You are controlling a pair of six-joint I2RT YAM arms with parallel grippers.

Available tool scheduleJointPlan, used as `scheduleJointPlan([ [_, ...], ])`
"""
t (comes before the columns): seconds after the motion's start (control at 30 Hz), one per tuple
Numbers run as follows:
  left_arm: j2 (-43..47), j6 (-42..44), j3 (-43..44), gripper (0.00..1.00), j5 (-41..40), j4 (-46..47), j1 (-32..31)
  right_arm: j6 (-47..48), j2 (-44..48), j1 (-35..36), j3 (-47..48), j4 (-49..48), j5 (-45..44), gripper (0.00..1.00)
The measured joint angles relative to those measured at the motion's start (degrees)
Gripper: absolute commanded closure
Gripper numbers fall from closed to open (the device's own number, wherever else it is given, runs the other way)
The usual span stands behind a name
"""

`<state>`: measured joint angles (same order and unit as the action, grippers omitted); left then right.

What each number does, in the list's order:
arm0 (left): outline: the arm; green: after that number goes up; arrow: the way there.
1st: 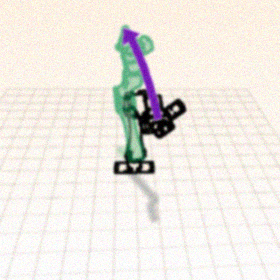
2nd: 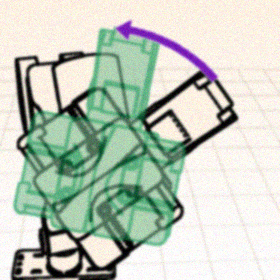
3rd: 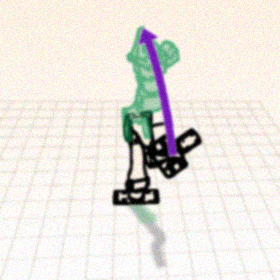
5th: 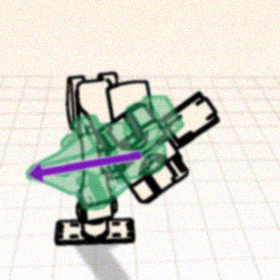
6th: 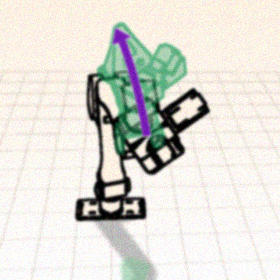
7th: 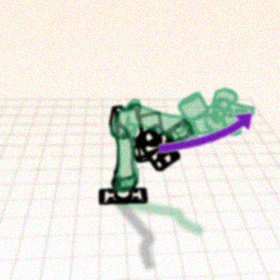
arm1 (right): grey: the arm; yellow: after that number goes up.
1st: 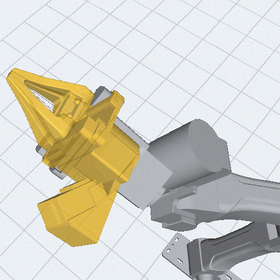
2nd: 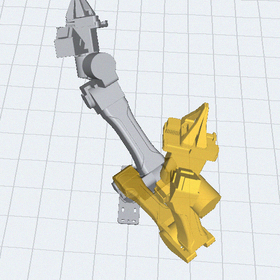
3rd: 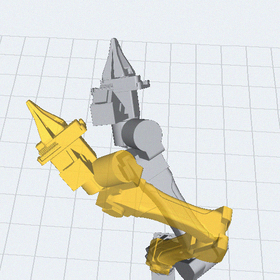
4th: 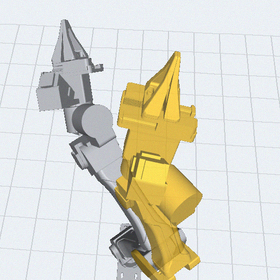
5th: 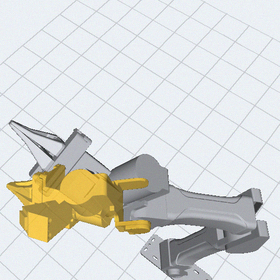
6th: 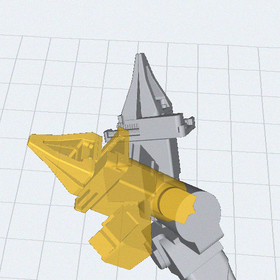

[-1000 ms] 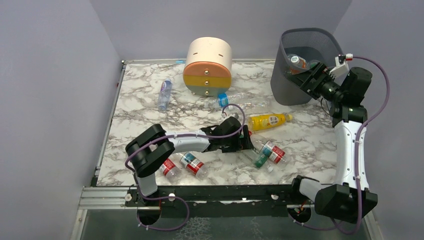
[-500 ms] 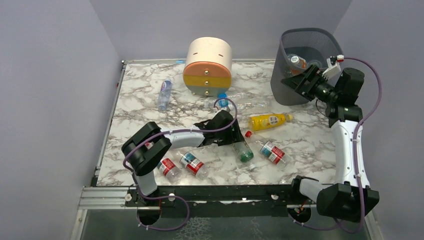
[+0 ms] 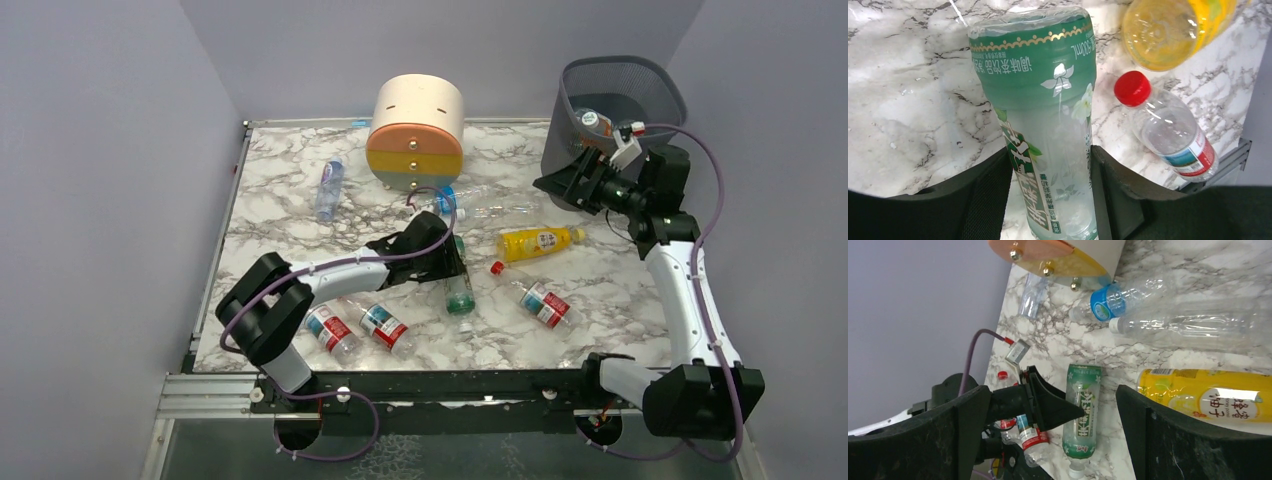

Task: Put the plastic bottles in the bin
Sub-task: Pick up the plastic bottle at the center of the board, then place the plastic bottle in the trash bin.

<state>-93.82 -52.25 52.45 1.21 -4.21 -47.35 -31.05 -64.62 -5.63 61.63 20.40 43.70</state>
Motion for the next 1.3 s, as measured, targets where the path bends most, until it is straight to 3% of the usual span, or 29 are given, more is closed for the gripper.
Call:
scheduleJointPlan([
  [0.3, 8.57, 3.65, 0.20, 0.43, 1.25, -1.84, 0.04, 1.77, -4.81, 8.76, -1.92, -1.11, -1.44, 0.00],
  [0.7, 14.64, 9.16, 1.33, 0.42, 12.83, -0.46, 0.04, 4.61, -16.00, 18.82, 1.22, -0.81, -4.68, 0.00],
  [1.3, 15.87, 11.19, 1.31, 0.42, 16.11, 1.60, 0.04, 3.96, -19.30, 27.26, 2.86, -2.36, -5.29, 0.00],
])
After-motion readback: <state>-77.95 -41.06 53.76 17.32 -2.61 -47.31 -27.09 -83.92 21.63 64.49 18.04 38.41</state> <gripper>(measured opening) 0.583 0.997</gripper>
